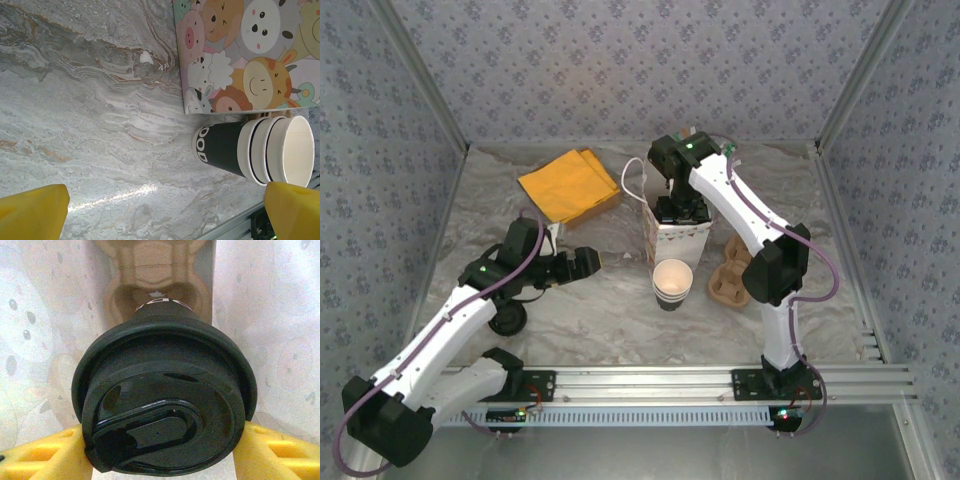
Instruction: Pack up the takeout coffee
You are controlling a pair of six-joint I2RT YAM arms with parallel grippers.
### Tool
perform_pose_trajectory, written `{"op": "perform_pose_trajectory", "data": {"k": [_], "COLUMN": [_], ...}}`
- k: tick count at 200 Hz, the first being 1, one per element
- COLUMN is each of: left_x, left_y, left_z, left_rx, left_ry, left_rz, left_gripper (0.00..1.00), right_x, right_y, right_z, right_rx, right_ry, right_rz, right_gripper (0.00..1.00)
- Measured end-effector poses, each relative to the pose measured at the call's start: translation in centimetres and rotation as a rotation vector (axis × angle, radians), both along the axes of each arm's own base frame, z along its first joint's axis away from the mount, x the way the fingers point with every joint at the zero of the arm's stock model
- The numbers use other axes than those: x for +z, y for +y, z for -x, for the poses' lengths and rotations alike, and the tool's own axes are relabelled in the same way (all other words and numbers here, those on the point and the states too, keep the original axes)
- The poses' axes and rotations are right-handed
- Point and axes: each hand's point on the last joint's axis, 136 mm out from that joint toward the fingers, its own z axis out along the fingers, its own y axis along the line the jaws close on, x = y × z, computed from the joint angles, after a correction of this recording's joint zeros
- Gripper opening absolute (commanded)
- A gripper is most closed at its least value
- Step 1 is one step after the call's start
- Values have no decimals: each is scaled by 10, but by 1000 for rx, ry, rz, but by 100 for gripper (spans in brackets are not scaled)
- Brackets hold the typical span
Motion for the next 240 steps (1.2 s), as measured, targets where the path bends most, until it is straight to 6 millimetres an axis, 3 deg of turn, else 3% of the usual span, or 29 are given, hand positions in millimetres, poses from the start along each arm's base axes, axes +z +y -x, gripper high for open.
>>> {"op": "perform_pose_trajectory", "data": {"k": [240], "left_x": [0], "left_y": [0], "left_z": [0], "left_rx": [0], "left_ry": [0], "left_rz": [0], "left_gripper": [100], "right_x": [-3], "right_y": [5], "right_z": [-3], "right_rx": [3], "right_ry": [4], "right_rz": [-5], "right_gripper": [67]}}
